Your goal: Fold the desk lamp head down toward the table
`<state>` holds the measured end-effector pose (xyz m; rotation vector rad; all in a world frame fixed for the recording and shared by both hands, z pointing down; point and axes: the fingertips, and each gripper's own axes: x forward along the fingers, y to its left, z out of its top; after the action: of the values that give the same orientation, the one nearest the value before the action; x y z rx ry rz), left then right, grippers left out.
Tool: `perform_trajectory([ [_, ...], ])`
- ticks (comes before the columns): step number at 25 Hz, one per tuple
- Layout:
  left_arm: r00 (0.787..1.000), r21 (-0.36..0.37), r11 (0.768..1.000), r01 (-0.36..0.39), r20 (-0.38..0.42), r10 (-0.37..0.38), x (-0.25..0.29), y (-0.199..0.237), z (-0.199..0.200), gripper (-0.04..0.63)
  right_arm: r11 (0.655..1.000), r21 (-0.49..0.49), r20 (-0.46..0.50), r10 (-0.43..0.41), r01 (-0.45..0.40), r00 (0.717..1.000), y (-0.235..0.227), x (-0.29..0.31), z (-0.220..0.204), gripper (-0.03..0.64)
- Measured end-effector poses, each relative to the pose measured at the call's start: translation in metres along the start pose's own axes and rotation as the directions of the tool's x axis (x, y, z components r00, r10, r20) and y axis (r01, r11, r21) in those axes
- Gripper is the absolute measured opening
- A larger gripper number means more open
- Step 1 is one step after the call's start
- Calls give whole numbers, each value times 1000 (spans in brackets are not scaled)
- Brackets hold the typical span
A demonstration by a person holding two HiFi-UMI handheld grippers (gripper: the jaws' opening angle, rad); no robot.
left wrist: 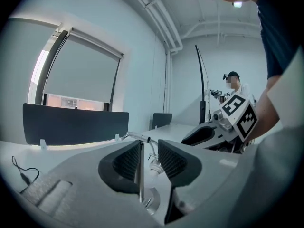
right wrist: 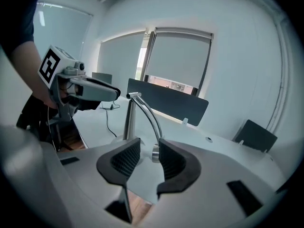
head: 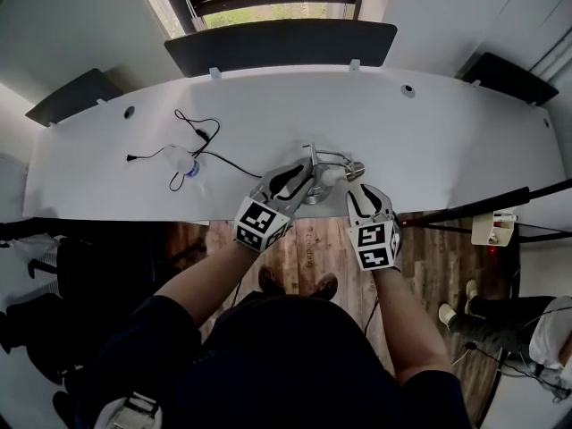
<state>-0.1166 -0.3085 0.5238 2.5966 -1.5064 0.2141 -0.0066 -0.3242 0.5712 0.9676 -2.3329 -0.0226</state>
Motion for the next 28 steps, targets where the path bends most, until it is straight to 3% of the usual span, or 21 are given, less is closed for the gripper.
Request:
perform_trajectory([
  [5, 992, -24, 997, 68, 105, -65, -45, -45, 46, 101, 988, 152, 81, 8, -20, 997, 15, -46, 21, 93],
  [10, 974, -48, 985, 166, 163, -156, -82, -90, 79, 32, 965, 235, 208, 63, -113, 976, 39, -97, 53, 40],
  [13, 960, -73, 975, 212, 200, -194, -96, -116, 99, 6, 950, 244, 284, 121, -194, 951, 56, -128, 67, 20],
  [18, 939, -33, 960, 279, 220, -265, -107, -150, 110, 6, 931, 242, 381, 169, -274, 909, 70, -167, 81, 11],
  [22, 929, -2, 954, 301, 228, -292, -111, -162, 110, 5, 924, 265, 408, 152, -276, 900, 69, -177, 77, 11],
  [28, 930, -13, 953, 303, 222, -293, -116, -166, 108, 6, 919, 269, 421, 156, -287, 893, 72, -184, 76, 11],
])
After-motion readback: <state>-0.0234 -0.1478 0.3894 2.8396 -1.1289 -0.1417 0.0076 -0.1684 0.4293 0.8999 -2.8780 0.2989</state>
